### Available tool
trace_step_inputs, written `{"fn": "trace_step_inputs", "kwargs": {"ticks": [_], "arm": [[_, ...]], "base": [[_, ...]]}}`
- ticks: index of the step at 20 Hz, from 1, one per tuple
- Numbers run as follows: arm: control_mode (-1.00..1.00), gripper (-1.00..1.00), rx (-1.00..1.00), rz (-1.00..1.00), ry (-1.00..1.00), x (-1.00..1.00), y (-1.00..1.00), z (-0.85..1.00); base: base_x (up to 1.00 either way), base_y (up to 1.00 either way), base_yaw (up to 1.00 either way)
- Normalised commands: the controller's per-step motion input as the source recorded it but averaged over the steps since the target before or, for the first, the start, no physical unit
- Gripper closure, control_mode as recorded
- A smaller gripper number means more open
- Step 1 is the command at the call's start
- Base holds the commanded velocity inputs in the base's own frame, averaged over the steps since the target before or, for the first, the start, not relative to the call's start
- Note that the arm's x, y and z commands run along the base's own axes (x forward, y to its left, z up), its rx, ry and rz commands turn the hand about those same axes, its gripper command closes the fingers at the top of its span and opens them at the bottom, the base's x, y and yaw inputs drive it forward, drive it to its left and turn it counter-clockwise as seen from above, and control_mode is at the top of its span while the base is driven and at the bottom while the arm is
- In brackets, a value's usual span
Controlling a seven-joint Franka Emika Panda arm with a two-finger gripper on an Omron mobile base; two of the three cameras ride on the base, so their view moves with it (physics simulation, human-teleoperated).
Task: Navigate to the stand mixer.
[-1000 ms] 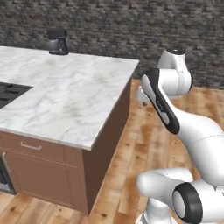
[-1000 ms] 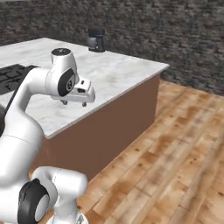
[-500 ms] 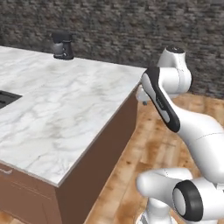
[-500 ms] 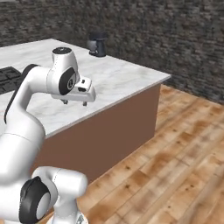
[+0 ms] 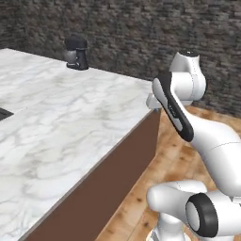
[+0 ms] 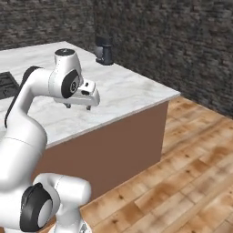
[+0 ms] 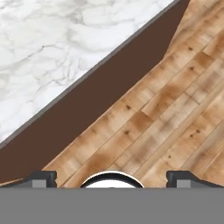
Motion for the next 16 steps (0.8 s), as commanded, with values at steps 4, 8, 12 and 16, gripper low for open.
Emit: {"fn": "trace_step_inputs", "kwargs": {"ticks": [4,8,12,16], "arm": [[1.00,-1.00,0.00,0.00,0.00,0.00,0.00,0.00],[1.00,-1.00,0.00,0.00,0.00,0.00,0.00,0.00],[1.00,-1.00,0.00,0.00,0.00,0.00,0.00,0.00],[1.00,-1.00,0.00,0.00,0.00,0.00,0.00,0.00]], "base": [[1.00,-0.91,0.32],[1.00,-0.92,0.32],[1.00,-0.94,0.32],[1.00,-0.97,0.32]]}}
